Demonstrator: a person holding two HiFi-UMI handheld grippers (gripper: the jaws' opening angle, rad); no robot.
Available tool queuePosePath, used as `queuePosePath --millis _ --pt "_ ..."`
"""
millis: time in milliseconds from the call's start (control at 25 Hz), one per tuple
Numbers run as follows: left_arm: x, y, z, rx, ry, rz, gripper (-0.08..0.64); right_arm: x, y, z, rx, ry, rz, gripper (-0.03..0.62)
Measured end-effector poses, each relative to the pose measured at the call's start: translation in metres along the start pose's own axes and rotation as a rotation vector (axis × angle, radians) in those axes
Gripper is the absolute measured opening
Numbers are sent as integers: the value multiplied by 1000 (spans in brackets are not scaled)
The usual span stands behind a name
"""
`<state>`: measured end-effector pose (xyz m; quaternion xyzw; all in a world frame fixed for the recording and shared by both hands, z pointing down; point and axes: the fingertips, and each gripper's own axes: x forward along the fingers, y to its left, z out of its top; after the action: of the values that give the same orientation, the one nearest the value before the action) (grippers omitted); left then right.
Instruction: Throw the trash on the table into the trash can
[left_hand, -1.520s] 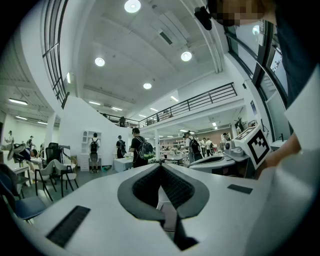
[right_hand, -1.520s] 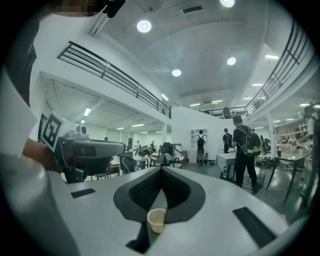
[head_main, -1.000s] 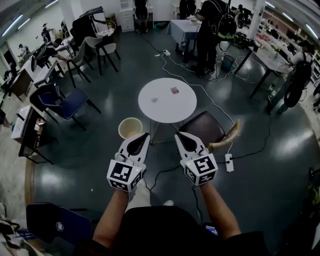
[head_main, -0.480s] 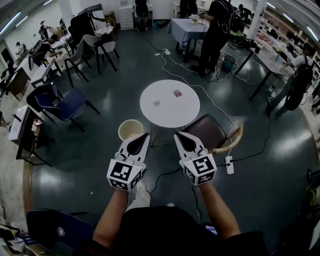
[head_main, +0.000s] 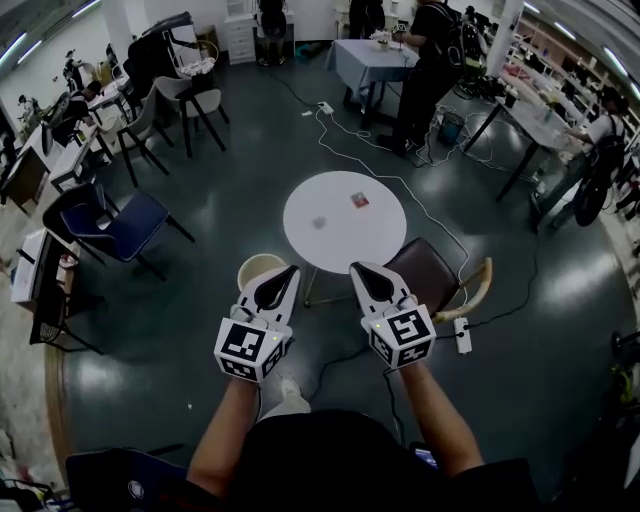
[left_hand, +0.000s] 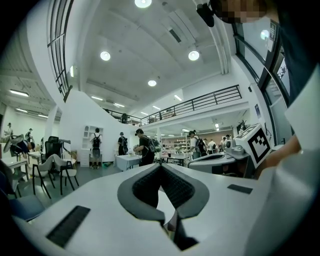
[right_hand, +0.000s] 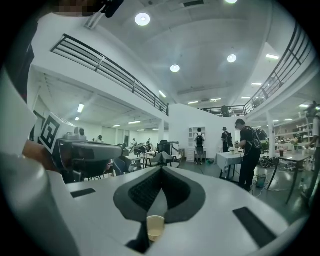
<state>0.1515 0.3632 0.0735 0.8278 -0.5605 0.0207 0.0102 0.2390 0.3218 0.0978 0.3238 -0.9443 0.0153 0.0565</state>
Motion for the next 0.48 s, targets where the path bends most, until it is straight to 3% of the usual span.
queuePosePath --millis 480 --pt "9 93 -4 -37 -6 -50 6 83 14 3 0 36 -60 17"
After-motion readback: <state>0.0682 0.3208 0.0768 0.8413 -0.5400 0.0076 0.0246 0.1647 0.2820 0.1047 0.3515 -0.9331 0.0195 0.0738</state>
